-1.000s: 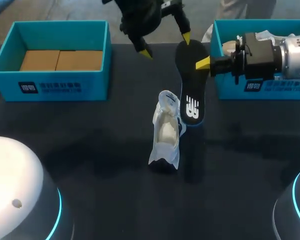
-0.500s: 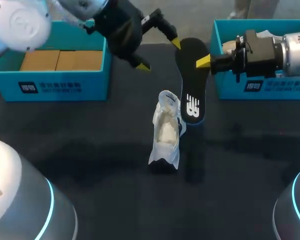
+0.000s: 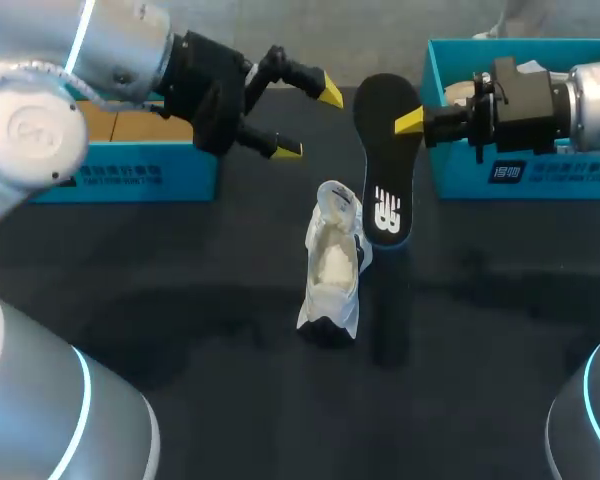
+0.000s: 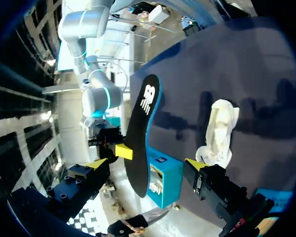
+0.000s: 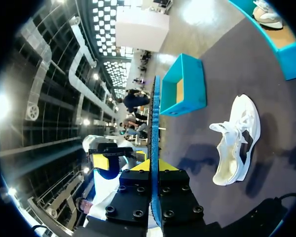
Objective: Take the shoe out of the shoebox, open the shoe tongue, remove and reinsert the insole, then place the shoe into the shoebox
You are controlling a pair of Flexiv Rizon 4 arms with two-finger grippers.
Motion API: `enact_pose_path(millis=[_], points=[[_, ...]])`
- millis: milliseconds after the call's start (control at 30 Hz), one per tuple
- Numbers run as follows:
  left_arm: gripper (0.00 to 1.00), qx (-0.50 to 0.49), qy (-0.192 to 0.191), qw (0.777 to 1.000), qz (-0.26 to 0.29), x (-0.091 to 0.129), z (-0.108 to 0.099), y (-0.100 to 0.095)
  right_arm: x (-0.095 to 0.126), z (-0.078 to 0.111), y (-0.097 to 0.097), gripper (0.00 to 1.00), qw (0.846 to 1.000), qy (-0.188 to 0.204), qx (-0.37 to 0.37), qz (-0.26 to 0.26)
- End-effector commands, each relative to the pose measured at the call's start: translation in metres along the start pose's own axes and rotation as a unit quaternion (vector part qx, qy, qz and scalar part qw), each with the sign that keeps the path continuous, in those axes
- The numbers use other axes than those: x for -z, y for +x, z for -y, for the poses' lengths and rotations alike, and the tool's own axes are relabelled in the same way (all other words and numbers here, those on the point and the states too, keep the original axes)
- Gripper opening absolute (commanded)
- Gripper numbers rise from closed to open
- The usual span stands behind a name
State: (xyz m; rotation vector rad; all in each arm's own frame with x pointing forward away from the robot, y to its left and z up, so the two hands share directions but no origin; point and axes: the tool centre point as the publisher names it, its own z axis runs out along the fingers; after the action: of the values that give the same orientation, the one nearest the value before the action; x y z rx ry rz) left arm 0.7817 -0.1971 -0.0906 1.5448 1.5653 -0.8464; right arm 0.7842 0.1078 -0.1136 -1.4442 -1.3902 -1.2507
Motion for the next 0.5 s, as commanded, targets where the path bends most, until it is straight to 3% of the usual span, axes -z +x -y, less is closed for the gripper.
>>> enact_pose_path(millis=[33, 500], points=[[1.00, 0.002, -0.004, 0.975, 0.221, -0.0038, 0.0042, 0.0065, 0.0004, 0.0031, 0.0039, 0.00, 1.000, -0.004, -0.002, 0.006], [1.00, 0.006, 0.001, 0.973, 0.233, -0.0062, 0.0051, 0.0103, 0.0026, 0.0065, 0.0070, 0.00, 1.000, -0.011, -0.006, 0.017]])
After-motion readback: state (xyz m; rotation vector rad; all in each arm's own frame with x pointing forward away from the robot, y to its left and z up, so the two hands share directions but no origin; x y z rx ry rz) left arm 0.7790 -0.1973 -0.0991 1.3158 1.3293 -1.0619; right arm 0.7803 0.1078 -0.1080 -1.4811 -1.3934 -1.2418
